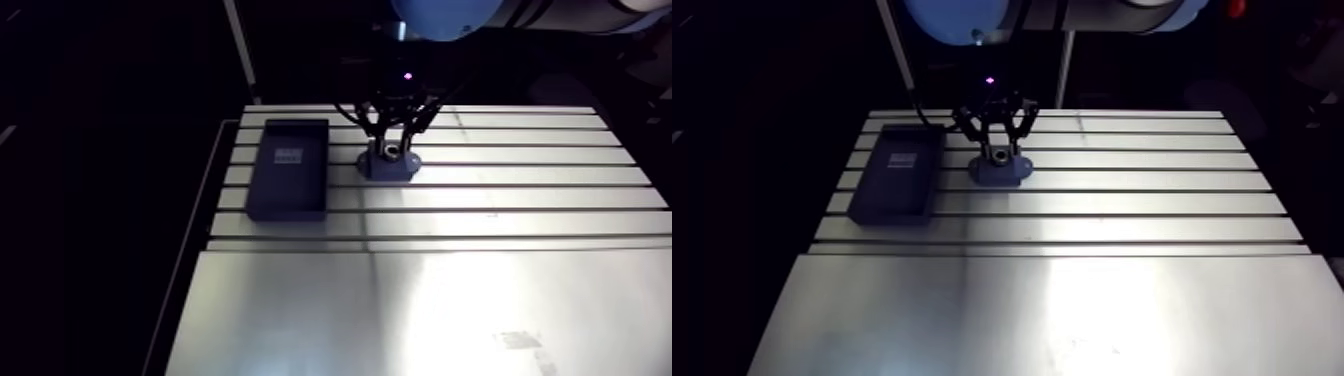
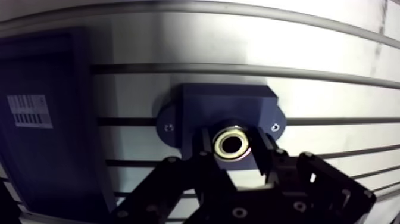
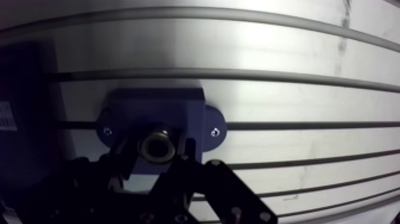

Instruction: Pick up the bearing and press it into the housing until flush.

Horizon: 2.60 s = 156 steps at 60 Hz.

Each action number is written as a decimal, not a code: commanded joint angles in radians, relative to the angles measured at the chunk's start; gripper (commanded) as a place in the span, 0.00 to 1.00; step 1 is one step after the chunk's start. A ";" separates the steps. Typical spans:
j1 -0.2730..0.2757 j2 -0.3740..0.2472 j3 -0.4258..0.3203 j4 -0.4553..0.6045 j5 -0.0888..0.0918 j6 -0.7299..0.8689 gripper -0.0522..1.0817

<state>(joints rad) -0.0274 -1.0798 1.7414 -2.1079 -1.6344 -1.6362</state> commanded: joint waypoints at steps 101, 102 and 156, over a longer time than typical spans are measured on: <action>0.007 -0.036 -0.021 0.041 0.006 -0.006 0.87; 0.009 -0.036 -0.021 0.041 0.004 -0.006 0.87; 0.008 -0.039 0.003 0.033 0.003 -0.008 0.94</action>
<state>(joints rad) -0.0185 -1.1192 1.7429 -2.0735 -1.6276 -1.6428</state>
